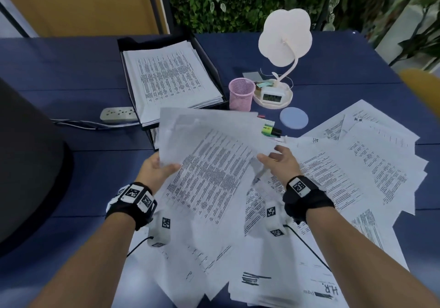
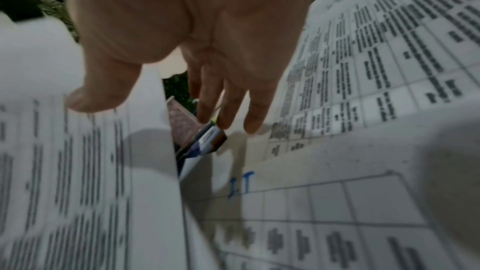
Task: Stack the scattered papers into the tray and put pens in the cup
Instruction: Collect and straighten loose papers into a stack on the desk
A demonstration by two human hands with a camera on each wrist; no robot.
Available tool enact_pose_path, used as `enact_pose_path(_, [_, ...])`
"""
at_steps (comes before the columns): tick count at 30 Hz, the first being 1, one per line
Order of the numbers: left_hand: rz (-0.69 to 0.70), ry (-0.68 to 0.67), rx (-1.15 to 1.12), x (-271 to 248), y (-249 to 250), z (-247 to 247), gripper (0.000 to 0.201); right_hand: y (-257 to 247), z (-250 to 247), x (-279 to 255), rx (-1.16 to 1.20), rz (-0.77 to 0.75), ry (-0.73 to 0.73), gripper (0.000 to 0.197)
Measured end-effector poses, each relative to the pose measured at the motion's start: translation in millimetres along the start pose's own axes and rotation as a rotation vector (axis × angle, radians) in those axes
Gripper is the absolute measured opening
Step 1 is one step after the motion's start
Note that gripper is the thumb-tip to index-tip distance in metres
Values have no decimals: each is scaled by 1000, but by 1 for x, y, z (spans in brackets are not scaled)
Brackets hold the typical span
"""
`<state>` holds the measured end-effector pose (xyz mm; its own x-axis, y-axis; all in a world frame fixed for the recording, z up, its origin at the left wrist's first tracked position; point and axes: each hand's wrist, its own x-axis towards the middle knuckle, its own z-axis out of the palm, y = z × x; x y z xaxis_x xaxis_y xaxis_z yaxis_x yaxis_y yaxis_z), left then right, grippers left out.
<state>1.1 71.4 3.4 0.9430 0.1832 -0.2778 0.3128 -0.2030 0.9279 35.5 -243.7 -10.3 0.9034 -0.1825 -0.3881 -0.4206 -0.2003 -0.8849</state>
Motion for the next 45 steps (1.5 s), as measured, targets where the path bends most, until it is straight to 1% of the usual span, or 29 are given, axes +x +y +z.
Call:
enact_pose_path(1, [23, 7, -41, 1, 6, -1, 31, -2, 3, -1, 6, 1, -64, 71])
enact_pose_path(3, [51, -8, -126, -1, 23, 1, 37, -13, 11, -5, 22, -11, -181, 67])
enact_pose_path(5, [87, -59, -157, -2, 40, 7, 40, -28, 20, -8, 94, -33, -229, 67])
enact_pose_path(7, [117, -128, -126, -3, 53, 15, 39, -48, 25, -14, 170, -130, -211, 54])
enact_pose_path(8, [135, -145, -87, -3, 58, 19, 37, -57, 26, -17, 182, -197, -179, 50])
enact_pose_path(9, [159, -133, -46, -4, 62, 22, 37, -66, 26, -20, 180, -256, -135, 46])
enact_pose_path(11, [219, -44, -31, -5, 69, 27, 40, -81, 26, -28, 191, -365, -38, 38])
enact_pose_path(13, [275, 78, -106, -9, 79, 32, 46, -96, 26, -39, 194, -467, 37, 35])
enact_pose_path(15, [349, 174, -174, -13, 89, 34, 42, -109, 27, -47, 230, -539, 73, 34])
enact_pose_path(17, [387, 213, -231, -16, 96, 37, 41, -117, 29, -52, 262, -575, 79, 39])
enact_pose_path(19, [364, 203, -213, -18, 97, 38, 51, -117, 32, -53, 251, -566, 73, 40])
enact_pose_path(20, [347, 194, -199, -18, 94, 38, 52, -113, 33, -52, 243, -546, 74, 38])
enact_pose_path(22, [316, 194, -203, -15, 84, 34, 43, -103, 33, -48, 233, -503, 92, 34])
enact_pose_path(24, [263, 195, -235, -12, 75, 29, 38, -93, 32, -43, 230, -467, 91, 35])
enact_pose_path(27, [193, 108, -271, -9, 65, 31, 40, -83, 33, -38, 197, -381, 33, 32])
enact_pose_path(29, [169, 23, -231, -10, 67, 41, 42, -80, 37, -38, 168, -373, 19, 29])
enact_pose_path(30, [164, 10, -208, -11, 69, 46, 41, -80, 40, -39, 155, -387, 30, 27])
enact_pose_path(32, [182, 54, -195, -12, 74, 55, 32, -81, 46, -42, 134, -435, 76, 26])
enact_pose_path(33, [189, 86, -210, -11, 74, 58, 31, -82, 47, -44, 130, -457, 98, 25])
enact_pose_path(35, [198, 133, -263, -12, 77, 59, 36, -84, 48, -46, 147, -478, 120, 26])
enact_pose_path(37, [216, 152, -288, -14, 79, 55, 41, -86, 46, -46, 158, -496, 134, 27])
enact_pose_path(39, [222, 137, -311, -16, 79, 50, 41, -85, 41, -44, 163, -503, 133, 28])
enact_pose_path(41, [188, 129, -293, -17, 76, 46, 39, -82, 37, -44, 184, -474, 95, 32])
enact_pose_path(43, [153, 88, -290, -19, 73, 44, 34, -78, 36, -45, 191, -443, 65, 35])
enact_pose_path(45, [124, 73, -237, -22, 75, 46, 31, -75, 35, -48, 207, -441, 40, 41])
